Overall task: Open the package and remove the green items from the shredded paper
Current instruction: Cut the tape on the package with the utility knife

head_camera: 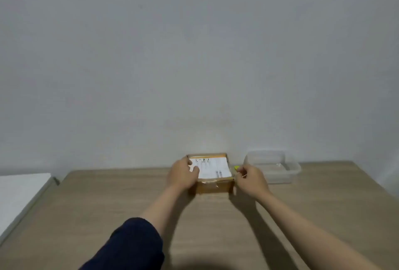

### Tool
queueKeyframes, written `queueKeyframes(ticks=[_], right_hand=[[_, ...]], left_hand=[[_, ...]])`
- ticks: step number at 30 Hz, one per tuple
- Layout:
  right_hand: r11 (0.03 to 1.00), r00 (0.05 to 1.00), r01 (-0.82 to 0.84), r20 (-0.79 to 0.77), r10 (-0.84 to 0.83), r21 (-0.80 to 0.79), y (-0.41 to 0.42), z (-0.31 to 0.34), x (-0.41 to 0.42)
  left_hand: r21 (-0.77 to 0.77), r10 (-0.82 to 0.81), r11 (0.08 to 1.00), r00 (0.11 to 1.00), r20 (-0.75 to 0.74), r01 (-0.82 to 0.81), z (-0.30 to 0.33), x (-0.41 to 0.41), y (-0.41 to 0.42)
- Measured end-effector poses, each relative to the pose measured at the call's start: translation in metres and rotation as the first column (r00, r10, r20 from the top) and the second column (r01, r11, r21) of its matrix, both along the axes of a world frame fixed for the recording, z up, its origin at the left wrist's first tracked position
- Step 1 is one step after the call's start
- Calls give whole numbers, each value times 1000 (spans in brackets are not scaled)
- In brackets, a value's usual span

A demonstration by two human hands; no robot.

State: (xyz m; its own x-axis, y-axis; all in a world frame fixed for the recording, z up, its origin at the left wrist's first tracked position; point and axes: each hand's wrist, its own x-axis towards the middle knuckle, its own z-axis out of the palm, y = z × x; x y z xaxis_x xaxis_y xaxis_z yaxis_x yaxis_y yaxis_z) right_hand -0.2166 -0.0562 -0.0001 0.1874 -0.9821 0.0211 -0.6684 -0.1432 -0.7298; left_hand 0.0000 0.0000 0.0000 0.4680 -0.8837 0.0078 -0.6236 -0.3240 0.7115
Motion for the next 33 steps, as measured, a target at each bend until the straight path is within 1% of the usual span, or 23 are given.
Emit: queueKeyframes(ticks=[2,4,7,9,12,14,16,20,23,26,29,31,33], right_hand=[[998,997,60,-43,-59,19,-11,-23,-11],[990,986,132,-109,-126,44,-15,-47,-24],[981,961,193,-202,-187,10,-20,-72,-36],[977,960,214,-187,-209,10,-23,-81,-39],[976,964,215,-155,-215,-16,-26,-92,-38],[975,967,222,-123,-222,-18,-32,-95,-38],[980,979,195,-75,-192,39,-37,-95,-38],[993,1000,31,-10,-30,112,-42,-92,-38],[993,998,-4,61,-3,115,-34,-78,-37],[996,968,20,250,-40,84,-22,-61,-33],[1000,907,6,420,-16,25,-17,-44,-20],[1000,887,-21,461,10,19,-21,-36,-6],[997,898,-60,438,34,44,-29,-35,9]], left_hand=[[59,30,998,1000,9,-30,-21,-2,-7],[83,59,995,997,-45,-56,-43,-3,-8],[41,52,998,990,-134,-47,-66,-7,-14],[13,54,999,982,-180,-52,-74,-9,-19],[-25,65,997,981,-182,-71,-83,-11,-22],[-60,66,995,979,-191,-79,-87,-11,-22],[-75,64,994,972,-226,-82,-90,-10,-21],[-87,68,992,965,-253,-93,-93,-7,-20],[-95,64,991,962,-267,-92,-93,-6,-20],[-109,58,990,960,-274,-91,-93,-6,-20],[-120,56,989,961,-270,-91,-95,-5,-20],[-130,57,987,961,-271,-95,-96,-6,-20],[-144,55,985,961,-272,-98,-95,-6,-20]])
